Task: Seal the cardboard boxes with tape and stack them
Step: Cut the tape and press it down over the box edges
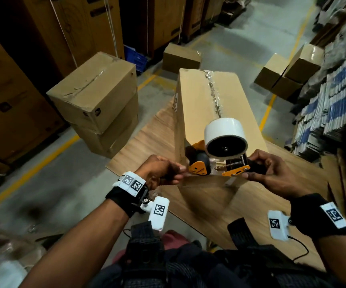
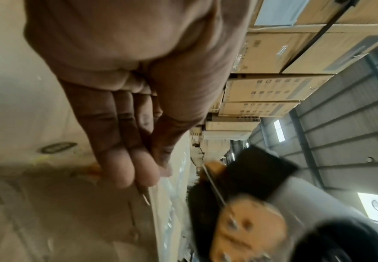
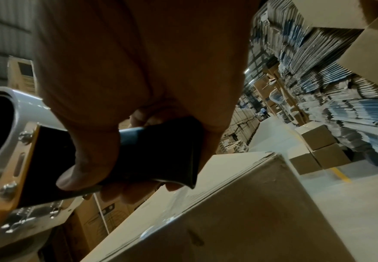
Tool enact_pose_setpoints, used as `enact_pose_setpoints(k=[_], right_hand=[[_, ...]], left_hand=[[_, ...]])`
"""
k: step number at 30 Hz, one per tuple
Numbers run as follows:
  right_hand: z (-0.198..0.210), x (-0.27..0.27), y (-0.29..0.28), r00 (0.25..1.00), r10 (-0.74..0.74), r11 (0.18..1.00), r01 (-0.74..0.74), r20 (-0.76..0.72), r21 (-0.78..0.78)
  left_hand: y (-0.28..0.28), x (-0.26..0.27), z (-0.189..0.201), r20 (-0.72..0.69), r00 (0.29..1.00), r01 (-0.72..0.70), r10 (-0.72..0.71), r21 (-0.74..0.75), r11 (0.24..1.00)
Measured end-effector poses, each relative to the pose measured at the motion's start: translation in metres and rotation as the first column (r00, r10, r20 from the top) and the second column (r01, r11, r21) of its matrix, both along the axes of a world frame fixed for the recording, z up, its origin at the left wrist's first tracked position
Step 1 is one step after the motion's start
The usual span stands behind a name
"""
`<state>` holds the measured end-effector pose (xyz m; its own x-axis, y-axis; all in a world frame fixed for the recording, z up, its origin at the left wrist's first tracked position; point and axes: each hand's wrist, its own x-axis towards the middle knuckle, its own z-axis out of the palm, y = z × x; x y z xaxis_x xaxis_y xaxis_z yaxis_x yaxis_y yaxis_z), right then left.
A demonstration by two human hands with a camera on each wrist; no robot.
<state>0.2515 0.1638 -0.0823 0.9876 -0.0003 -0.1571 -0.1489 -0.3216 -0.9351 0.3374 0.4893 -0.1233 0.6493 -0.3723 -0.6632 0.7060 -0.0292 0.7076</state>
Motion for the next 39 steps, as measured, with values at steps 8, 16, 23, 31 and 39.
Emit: enact_pose_setpoints(k=[8,16,23,31,39], right_hand=[[-0.004,0.010,-0.035,1.000,-0.015,0.992,0.017,0.017,-0.122],[-0.001,0.028,-0.035,0.998,0.053,0.967,-0.059,-0.030,-0.250],[-0.001,0.037,-0.034,0.995,0.080,0.954,-0.095,-0.063,-0.283],[0.004,0.044,-0.033,0.985,0.114,0.918,-0.154,-0.129,-0.366],[0.008,0.048,-0.024,0.940,0.225,0.755,-0.334,-0.255,-0.565]], left_hand=[[0.003,-0.001,-0.015,0.016,0.982,-0.188,0.187,0.118,0.975],[-0.022,-0.005,-0.042,0.403,0.881,-0.375,0.248,0.278,0.884],[-0.029,-0.009,-0.064,0.465,0.857,-0.395,0.221,0.319,0.861],[-0.037,-0.006,-0.081,0.408,0.867,-0.407,0.287,0.247,0.879],[-0.049,-0.009,-0.090,0.187,0.923,-0.361,0.337,0.109,0.926]])
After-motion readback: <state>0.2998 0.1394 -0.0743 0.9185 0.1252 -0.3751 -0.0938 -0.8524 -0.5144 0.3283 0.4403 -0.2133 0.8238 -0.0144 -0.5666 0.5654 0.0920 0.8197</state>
